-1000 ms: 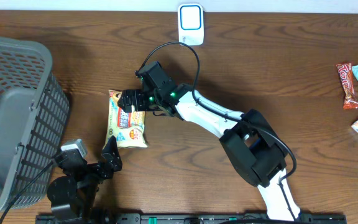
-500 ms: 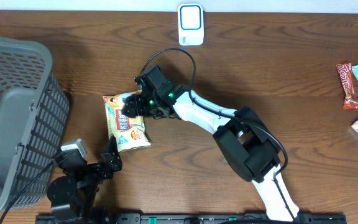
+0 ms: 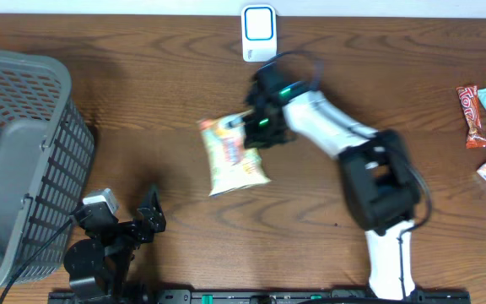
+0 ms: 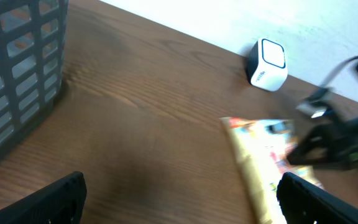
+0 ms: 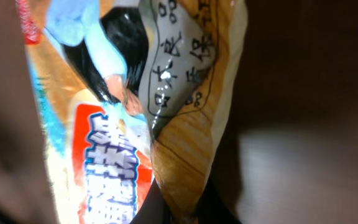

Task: Scan the item barcode
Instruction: 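Drag the snack bag toward the table center with the right gripper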

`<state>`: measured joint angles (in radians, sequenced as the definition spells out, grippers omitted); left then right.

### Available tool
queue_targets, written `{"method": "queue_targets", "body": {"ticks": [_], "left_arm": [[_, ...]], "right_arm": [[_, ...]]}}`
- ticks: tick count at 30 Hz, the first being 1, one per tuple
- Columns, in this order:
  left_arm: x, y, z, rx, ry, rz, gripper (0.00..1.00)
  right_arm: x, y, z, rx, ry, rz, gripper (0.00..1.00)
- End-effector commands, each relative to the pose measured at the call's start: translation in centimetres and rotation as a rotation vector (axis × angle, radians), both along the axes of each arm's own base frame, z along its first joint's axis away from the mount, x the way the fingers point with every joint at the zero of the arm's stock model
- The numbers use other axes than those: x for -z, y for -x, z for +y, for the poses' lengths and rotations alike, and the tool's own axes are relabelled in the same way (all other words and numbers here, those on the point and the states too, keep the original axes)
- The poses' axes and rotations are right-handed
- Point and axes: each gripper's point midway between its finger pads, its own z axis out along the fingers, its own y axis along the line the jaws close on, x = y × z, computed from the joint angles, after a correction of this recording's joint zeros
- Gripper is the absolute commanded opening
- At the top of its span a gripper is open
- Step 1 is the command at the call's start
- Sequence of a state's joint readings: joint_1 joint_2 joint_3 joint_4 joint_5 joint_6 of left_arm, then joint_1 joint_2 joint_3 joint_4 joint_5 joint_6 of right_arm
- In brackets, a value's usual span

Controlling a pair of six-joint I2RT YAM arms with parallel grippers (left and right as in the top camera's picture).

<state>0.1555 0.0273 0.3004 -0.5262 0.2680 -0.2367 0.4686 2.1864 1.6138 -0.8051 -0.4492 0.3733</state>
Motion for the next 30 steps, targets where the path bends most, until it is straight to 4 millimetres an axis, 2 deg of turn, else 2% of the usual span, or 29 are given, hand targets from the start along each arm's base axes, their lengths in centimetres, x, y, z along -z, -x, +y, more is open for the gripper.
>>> {"method": "queue_targets", "body": {"ticks": [1, 2, 3, 4, 5, 6, 8, 9, 11, 12, 13, 14, 18, 19, 21, 22, 24, 26, 30], "left_arm": [[0.0, 0.0, -0.2, 0.007, 0.008, -0.004, 0.98], [0.0, 0.0, -0.2, 0.007, 0.008, -0.004, 0.98], [0.0, 0.0, -0.2, 0.007, 0.008, -0.004, 0.98], [0.0, 0.0, -0.2, 0.007, 0.008, -0.004, 0.98], [0.0, 0.0, -0.2, 0.007, 0.008, -0.004, 0.98], [0.0, 0.0, -0.2, 0.007, 0.008, -0.004, 0.98], [0.0, 0.0, -0.2, 0.007, 0.008, -0.004, 0.98], [0.0, 0.0, -0.2, 0.007, 0.008, -0.004, 0.98], [0.0, 0.0, -0.2, 0.007, 0.008, -0.004, 0.98], [0.0, 0.0, -0.2, 0.007, 0.008, -0.004, 0.98], [0.0, 0.0, -0.2, 0.007, 0.008, -0.004, 0.98], [0.0, 0.0, -0.2, 0.007, 0.008, -0.004, 0.98], [0.0, 0.0, -0.2, 0.007, 0.008, -0.004, 0.98], [0.0, 0.0, -0.2, 0.007, 0.008, -0.004, 0.98], [0.0, 0.0, -0.2, 0.007, 0.008, -0.004, 0.98], [0.0, 0.0, -0.2, 0.007, 0.008, -0.004, 0.98], [0.0, 0.0, -0.2, 0.007, 0.008, -0.004, 0.98], [0.0, 0.0, -0.2, 0.007, 0.008, -0.004, 0.98], [0.0, 0.0, -0.2, 0.007, 0.008, -0.004, 0.98]], "right_arm": [[-4.2, -3.1, -6.2, -0.068, 0.102, -0.213, 0.01], [-5.9, -3.6, -7.4, -0.045, 0.097, -0.242, 0.03], [-6.9, -3.9, -7.9, -0.031, 0.091, -0.264, 0.2], [-8.5, -4.2, -8.4, -0.014, 0.083, -0.297, 0.51], [-9.7, -4.2, -8.7, -0.005, 0.077, -0.32, 0.55], [-11.7, -4.1, -9.0, 0.003, 0.065, -0.362, 0.65], [-13.9, -3.8, -9.1, 0.007, 0.051, -0.407, 0.69], [-15.7, -3.3, -8.9, 0.003, 0.039, -0.44, 0.65], [-17.1, -1.8, -8.4, -0.019, 0.038, -0.451, 0.37], [-16.9, -1.3, -8.4, -0.026, 0.066, -0.443, 0.2], [-16.5, -0.9, -8.5, -0.032, 0.104, -0.433, 0.13], [-14.9, -0.5, -8.7, -0.046, 0.17, -0.411, 0.1], [-9.1, 1.1, -7.5, -0.091, 0.229, -0.311, 0.09], [-6.7, 1.8, -7.4, -0.085, 0.254, -0.257, 0.03], [-3.5, 2.5, -8.3, -0.031, 0.333, -0.196, 0.01], [-1.3, 2.9, -9.5, 0.022, 0.412, -0.158, 0.01], [1.1, 3.7, -10.6, 0.048, 0.484, -0.1, 0.01], [1.7, 3.9, -10.5, 0.043, 0.485, -0.083, 0.01], [-1.9, 2.8, -10.0, 0.054, 0.462, -0.127, 0.01]]}}
